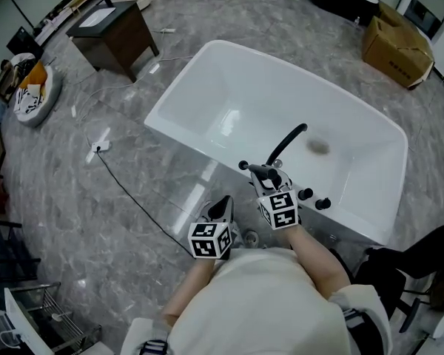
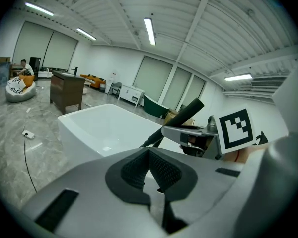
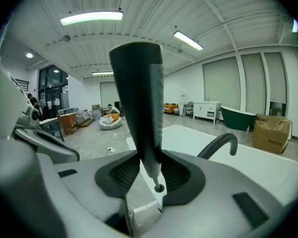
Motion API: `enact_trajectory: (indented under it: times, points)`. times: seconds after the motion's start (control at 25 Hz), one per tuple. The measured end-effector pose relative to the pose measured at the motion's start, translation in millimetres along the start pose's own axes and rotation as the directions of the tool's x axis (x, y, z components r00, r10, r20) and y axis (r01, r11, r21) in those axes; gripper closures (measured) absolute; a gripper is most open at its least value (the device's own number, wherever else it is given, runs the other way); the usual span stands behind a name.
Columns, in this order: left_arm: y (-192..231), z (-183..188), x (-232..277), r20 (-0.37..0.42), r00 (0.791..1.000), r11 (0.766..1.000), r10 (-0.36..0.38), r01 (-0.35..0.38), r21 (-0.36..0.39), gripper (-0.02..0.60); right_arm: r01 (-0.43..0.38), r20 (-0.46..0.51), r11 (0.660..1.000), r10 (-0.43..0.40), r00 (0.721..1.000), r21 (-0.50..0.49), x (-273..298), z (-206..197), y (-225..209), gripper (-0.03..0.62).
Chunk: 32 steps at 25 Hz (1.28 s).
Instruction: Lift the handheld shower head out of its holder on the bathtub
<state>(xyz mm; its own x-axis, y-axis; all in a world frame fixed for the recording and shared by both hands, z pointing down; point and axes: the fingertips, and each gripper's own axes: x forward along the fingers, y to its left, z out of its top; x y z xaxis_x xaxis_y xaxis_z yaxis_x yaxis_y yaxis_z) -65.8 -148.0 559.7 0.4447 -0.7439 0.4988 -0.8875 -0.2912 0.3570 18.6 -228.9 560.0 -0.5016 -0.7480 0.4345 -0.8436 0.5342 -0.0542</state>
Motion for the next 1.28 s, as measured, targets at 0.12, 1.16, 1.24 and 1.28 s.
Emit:
enact_trajectory:
  times: [0.12,1.16,1.24,1.28]
  points:
    - [-3.0,4.1,-2.9,0.02,1.0,1.0,0.007,-0.007,0.002,0.561,-0.004,0.032,1.0,0.005,0.999,-0.009,-15.1,10.8,-0.2,0.451]
    - [-16.9,7.8,-21.9,0.073,0.997,0.997,0.024,-0.029,0.07,0.561,-0.011,0.354,0.998,0.032,0.935,-0.059,-130.4,116.2,13.8,0.451]
    - [-15.7,9.2,-23.9,0.073,0.997,0.997,0.024,-0.029,0.074,0.561,-0.017,0.383,0.997,0.043,0.923,-0.071,-135.9,126.4,16.4,0.451]
    - [-14.9,9.3,-24.8,0.072,0.997,0.997,0.025,-0.03,0.075,0.561,-0.02,0.397,0.997,0.05,0.917,-0.081,-138.5,131.4,17.9,0.451]
